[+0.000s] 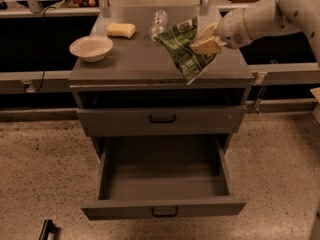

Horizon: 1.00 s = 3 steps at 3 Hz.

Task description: Pick green jalapeno chip bag from middle drawer and place on counter

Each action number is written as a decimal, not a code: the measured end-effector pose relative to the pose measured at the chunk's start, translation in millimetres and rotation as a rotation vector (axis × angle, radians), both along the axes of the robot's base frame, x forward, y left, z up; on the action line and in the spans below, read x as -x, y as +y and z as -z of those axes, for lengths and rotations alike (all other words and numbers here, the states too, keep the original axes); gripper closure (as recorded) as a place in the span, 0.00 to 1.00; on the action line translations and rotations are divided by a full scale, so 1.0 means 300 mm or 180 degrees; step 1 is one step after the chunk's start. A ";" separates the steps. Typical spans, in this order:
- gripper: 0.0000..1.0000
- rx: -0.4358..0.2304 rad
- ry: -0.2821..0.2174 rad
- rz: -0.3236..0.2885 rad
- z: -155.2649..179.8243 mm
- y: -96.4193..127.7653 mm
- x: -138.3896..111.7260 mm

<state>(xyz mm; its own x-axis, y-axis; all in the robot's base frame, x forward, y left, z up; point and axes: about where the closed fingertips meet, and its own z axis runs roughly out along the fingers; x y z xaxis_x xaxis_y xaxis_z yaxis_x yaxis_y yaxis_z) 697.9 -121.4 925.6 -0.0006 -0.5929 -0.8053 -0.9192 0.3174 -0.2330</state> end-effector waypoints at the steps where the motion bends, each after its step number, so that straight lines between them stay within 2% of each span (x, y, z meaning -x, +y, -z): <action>1: 1.00 -0.0150 -0.0040 0.0166 -0.069 -0.003 -0.129; 2: 0.82 -0.0185 -0.0136 0.0200 -0.119 -0.021 -0.140; 3: 0.58 -0.0186 -0.0121 0.0181 -0.109 -0.007 -0.144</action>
Offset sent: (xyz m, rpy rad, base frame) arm 0.0308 -0.0004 0.0154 0.0370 -0.0076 -0.0401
